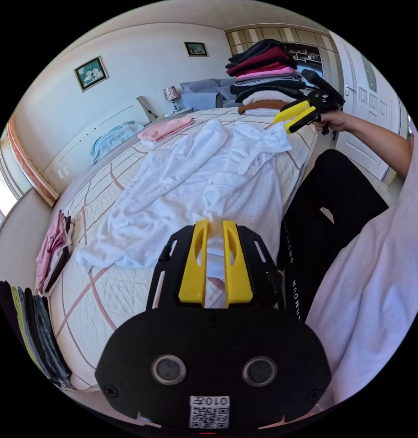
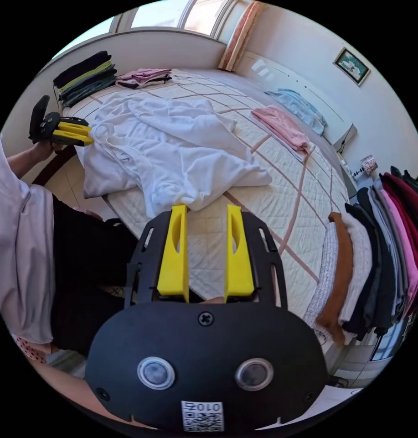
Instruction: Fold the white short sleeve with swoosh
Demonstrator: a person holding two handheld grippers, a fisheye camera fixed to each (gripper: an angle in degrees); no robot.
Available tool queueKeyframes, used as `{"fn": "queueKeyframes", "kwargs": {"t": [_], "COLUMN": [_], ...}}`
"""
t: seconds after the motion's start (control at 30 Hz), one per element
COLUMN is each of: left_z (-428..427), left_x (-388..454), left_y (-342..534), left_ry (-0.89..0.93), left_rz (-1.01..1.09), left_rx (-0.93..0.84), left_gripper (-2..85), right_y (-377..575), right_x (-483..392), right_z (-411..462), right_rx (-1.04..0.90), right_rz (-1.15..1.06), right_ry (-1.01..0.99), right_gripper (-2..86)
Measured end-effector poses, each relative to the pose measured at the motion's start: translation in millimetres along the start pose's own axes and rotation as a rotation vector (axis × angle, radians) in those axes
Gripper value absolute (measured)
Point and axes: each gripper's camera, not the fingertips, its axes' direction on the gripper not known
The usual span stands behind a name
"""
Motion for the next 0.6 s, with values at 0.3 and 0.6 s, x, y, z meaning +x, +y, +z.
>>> {"fn": "queueKeyframes", "kwargs": {"t": [0.3, 0.6], "left_z": [6.8, 12.3], "left_x": [10.7, -6.8], "left_y": [-25.3, -61.8], "left_ry": [-0.111, 0.002], "left_rz": [0.117, 0.268], "left_rx": [-0.045, -0.051], "left_gripper": [12.8, 12.4], "right_y": [-10.3, -6.9], "right_x": [-51.3, -75.5], "right_z": [8.1, -6.7], "right_rx": [-0.011, -0.010], "right_rz": [-0.087, -0.105], "right_ry": [-0.032, -0.040], "right_gripper": [13.0, 12.9]}}
